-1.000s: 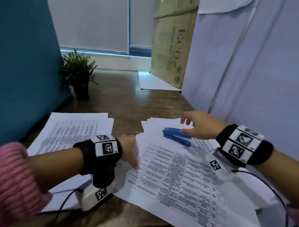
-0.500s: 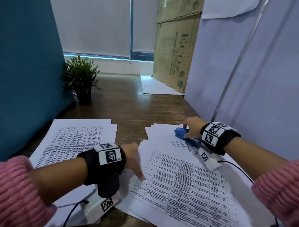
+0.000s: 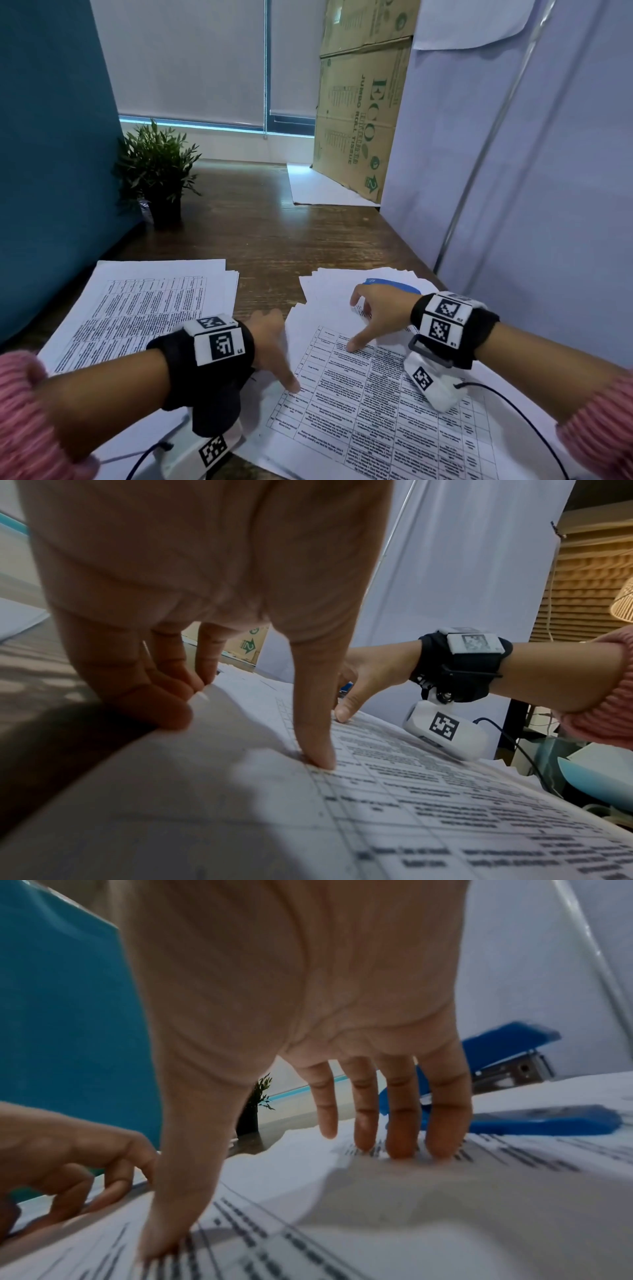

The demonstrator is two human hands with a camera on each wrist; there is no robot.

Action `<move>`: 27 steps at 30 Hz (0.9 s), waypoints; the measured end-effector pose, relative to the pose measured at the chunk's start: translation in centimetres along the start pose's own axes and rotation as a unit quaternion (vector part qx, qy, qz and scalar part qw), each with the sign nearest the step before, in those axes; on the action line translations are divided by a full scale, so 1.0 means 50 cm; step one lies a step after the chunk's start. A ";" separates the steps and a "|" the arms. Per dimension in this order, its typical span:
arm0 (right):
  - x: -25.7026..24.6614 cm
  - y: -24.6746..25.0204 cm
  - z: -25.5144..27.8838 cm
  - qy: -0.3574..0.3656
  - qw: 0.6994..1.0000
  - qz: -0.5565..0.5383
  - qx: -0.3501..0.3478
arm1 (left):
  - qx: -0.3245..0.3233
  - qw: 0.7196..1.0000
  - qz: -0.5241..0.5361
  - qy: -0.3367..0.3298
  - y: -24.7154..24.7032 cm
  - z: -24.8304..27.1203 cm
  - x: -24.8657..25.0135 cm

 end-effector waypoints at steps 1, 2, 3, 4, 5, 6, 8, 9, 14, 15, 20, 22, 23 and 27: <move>-0.001 -0.002 0.000 -0.005 1.000 0.004 -0.004 | 0.000 1.000 0.002 0.001 -0.001 -0.001 -0.001; 0.001 -0.003 -0.001 -0.013 1.000 0.007 -0.007 | 0.001 1.000 0.005 0.003 -0.001 -0.001 -0.002; 0.002 -0.003 -0.002 -0.021 1.000 0.009 -0.008 | 0.003 1.000 0.007 0.005 -0.002 -0.002 -0.003; 0.003 -0.003 -0.002 -0.027 1.000 0.009 -0.009 | 0.006 1.000 0.007 0.007 -0.003 -0.002 -0.003; 0.006 -0.006 -0.005 -0.031 0.999 0.006 -0.011 | 0.009 1.000 0.007 0.007 -0.003 -0.003 -0.004; 0.006 -0.009 -0.006 -0.029 0.999 -0.001 -0.016 | 0.011 1.000 0.007 0.008 -0.004 -0.004 -0.005; 0.001 -0.012 -0.003 -0.014 0.999 -0.019 -0.021 | 0.013 1.000 0.010 0.008 -0.005 -0.005 -0.006; 0.001 -0.011 -0.002 -0.007 0.999 -0.026 -0.019 | 0.013 1.000 0.010 0.008 -0.006 -0.005 -0.007; -0.001 0.026 0.028 0.047 0.997 -0.047 0.031 | 0.025 1.000 0.016 0.010 -0.004 -0.001 -0.011; -0.002 0.032 0.036 0.062 0.995 -0.063 0.041 | 0.035 0.999 0.011 0.008 -0.002 0.001 -0.013; 0.015 0.070 0.084 0.083 0.979 -0.160 0.096 | 0.064 0.995 0.053 -0.049 0.014 0.032 -0.004; 0.033 0.099 0.119 0.089 0.964 -0.214 0.132 | 0.073 0.989 0.102 -0.080 0.047 0.054 0.001; 0.044 0.115 0.139 0.092 0.953 -0.243 0.156 | 0.099 0.983 0.120 -0.100 0.073 0.065 0.000; 0.093 0.184 0.217 0.101 0.886 -0.360 0.273 | 0.221 0.890 0.346 -0.197 0.175 0.124 -0.014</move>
Point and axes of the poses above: each hand's wrist, its own z-axis away from the middle knuckle, its own y-axis out of the back of the hand, x = y × z, the point moved 6 cm from there along -z, towards the middle knuckle, and after that the axes turned 9 degrees about z, right-handed, at the moved point
